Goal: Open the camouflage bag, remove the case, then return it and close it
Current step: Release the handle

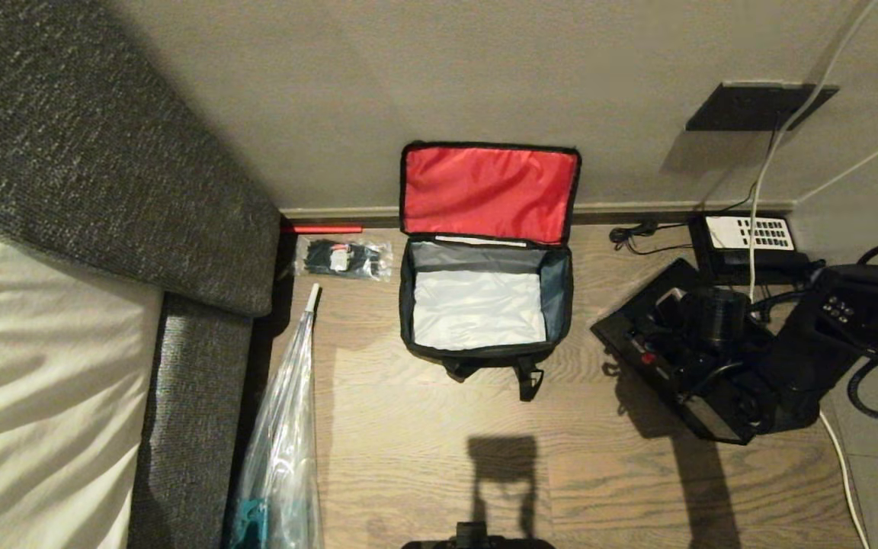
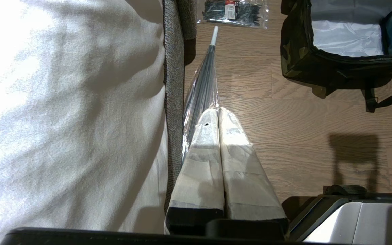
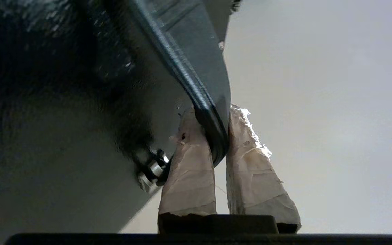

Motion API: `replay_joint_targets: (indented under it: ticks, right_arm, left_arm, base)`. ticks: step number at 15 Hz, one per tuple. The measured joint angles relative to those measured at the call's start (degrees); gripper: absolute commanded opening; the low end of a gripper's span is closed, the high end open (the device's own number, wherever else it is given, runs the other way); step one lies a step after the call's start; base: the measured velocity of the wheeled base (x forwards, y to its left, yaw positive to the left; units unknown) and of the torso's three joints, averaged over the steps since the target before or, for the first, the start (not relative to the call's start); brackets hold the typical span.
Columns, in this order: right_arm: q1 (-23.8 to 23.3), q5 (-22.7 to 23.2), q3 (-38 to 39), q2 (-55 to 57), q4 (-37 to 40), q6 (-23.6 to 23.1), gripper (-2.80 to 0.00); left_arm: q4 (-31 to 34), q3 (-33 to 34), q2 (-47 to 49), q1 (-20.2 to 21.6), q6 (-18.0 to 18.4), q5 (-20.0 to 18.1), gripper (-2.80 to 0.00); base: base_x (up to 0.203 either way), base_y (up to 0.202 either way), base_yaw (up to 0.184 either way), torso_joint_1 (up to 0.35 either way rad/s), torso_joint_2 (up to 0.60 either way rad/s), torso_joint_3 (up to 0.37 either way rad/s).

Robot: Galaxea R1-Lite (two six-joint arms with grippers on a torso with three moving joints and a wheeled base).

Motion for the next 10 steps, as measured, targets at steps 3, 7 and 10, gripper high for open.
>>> replay_joint_targets:
  ticks: [3, 7, 10]
  right_arm:
    - [-1.15, 0.58, -4.33, 4.1, 0.33, 0.13, 0.0]
    - [-1.37, 2.42, -3.35, 5.95, 2.51, 1.84, 0.0]
    - [-0.48, 3.07, 0.01, 4.21, 2.86, 2.16, 0.0]
  left_arm:
    - [-0.02, 0.0, 0.0, 0.0, -0.04, 0.0, -2.8]
    - [0.01, 0.0, 0.0, 0.02, -0.01, 0.0, -2.8]
    - [0.0, 0.0, 0.0, 0.03, -0.04, 0.0, -2.8]
  base:
    - [0.0, 0.0, 0.0, 0.0, 0.0, 0.0]
    - [0.0, 0.0, 0.0, 0.0, 0.0, 0.0]
    - [0.0, 0.0, 0.0, 0.0, 0.0, 0.0]
